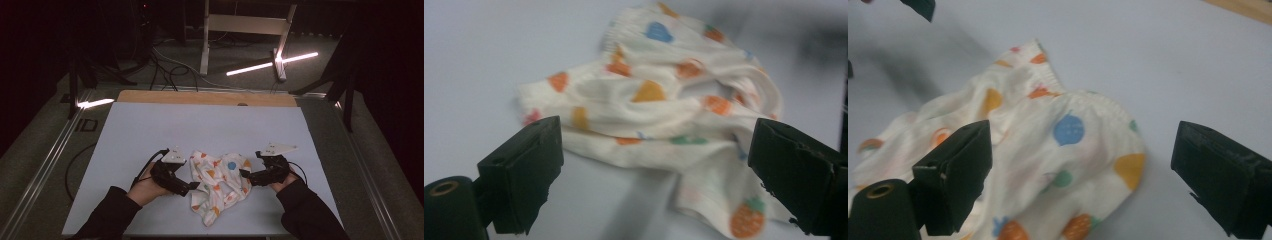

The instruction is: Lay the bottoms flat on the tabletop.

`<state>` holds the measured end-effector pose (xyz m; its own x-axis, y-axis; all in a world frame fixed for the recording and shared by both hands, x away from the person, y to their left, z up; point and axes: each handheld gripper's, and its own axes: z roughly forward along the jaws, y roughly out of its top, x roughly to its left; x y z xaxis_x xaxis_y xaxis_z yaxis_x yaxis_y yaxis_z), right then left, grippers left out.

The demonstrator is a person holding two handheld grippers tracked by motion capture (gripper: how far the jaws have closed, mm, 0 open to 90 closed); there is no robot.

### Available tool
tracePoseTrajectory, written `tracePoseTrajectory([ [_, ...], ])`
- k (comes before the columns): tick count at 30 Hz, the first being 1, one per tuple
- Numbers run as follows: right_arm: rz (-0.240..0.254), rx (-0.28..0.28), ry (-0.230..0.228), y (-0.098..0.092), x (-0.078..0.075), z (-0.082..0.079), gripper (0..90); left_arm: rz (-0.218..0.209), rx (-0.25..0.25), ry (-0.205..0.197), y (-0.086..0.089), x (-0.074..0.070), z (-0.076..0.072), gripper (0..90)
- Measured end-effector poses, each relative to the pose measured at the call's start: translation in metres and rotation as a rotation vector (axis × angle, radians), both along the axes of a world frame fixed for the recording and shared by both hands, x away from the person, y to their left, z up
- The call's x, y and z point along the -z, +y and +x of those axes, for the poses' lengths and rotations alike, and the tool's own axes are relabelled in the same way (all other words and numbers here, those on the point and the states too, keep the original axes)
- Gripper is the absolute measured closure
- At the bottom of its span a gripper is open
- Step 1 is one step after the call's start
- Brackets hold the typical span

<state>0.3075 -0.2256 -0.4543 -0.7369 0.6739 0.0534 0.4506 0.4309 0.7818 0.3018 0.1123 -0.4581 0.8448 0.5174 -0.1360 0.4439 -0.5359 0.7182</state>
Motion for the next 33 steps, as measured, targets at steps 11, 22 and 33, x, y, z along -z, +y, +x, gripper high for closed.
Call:
tracePoseTrajectory([
  [11,0.022,0.055,0.046,0.001,-0.006,0.030,12.9,0.013,-0.077,0.021,0.005,0.001,0.034,10.1],
  [22,0.018,0.123,0.088,0.008,0.011,0.049,24.4,0.015,-0.169,0.076,0.002,0.019,0.062,13.8],
  [33,-0.054,0.183,0.147,0.010,0.041,0.058,39.6,0.084,-0.219,0.088,-0.003,0.047,0.072,27.5],
])
